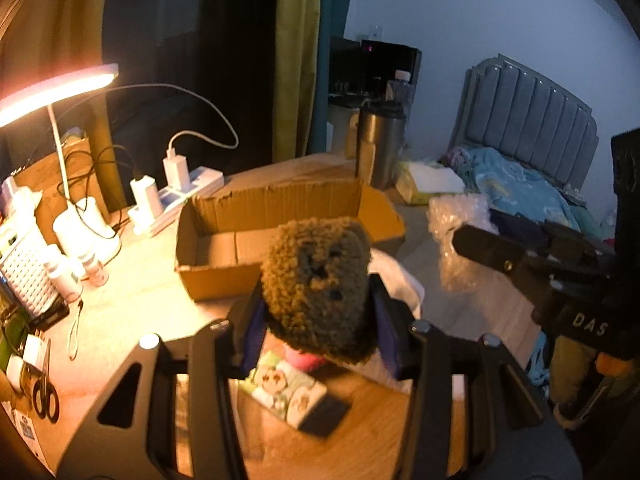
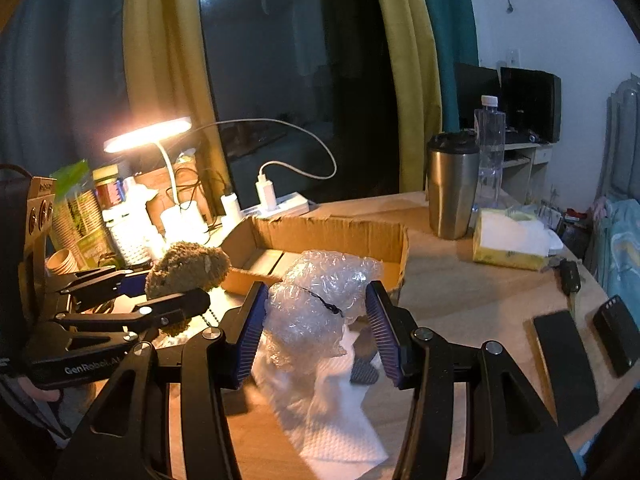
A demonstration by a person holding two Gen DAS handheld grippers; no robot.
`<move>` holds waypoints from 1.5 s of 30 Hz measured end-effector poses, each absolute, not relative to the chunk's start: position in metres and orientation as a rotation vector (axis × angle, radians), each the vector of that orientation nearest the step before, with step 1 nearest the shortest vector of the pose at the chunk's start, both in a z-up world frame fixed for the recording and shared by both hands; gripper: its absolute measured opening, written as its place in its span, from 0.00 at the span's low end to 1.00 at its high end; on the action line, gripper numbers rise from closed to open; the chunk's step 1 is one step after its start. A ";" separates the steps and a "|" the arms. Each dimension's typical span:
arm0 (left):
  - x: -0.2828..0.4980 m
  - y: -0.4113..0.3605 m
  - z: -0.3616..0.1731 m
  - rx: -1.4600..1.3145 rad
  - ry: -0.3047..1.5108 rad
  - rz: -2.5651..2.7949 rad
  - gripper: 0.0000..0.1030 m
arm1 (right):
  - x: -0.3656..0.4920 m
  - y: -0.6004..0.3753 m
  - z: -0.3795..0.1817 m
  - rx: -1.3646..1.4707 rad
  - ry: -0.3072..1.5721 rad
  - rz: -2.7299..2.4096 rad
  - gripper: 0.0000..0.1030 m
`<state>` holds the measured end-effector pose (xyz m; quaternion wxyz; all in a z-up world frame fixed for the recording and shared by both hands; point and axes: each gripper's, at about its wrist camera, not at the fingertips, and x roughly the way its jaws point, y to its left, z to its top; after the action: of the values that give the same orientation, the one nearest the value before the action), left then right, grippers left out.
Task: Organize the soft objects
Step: 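Carry the sponge and bubble wrap into the cardboard box and open both tools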
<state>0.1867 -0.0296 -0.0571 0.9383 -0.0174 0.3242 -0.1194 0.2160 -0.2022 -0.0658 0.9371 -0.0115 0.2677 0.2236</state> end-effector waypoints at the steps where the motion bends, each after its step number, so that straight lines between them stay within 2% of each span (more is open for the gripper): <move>1: 0.190 -0.030 -0.056 -0.037 0.659 -0.244 0.46 | 0.220 -0.204 -0.065 -0.021 0.543 0.456 0.52; 19: 0.265 -0.051 -0.054 -0.065 0.657 -0.282 0.46 | 0.286 -0.215 -0.068 -0.012 0.539 0.457 0.52; 38: 0.342 -0.062 -0.113 -0.127 0.812 -0.305 0.46 | 0.359 -0.214 -0.114 0.039 0.669 0.468 0.52; 41: 0.350 -0.064 -0.123 -0.130 0.845 -0.304 0.46 | 0.363 -0.215 -0.120 0.040 0.686 0.480 0.55; 45: 0.358 -0.069 -0.130 -0.131 0.877 -0.304 0.47 | 0.365 -0.218 -0.121 0.045 0.685 0.486 0.68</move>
<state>0.3577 -0.0687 -0.1304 0.8922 -0.0633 0.4225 -0.1464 0.3654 -0.2184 -0.1209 0.9130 0.0217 0.3323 0.2358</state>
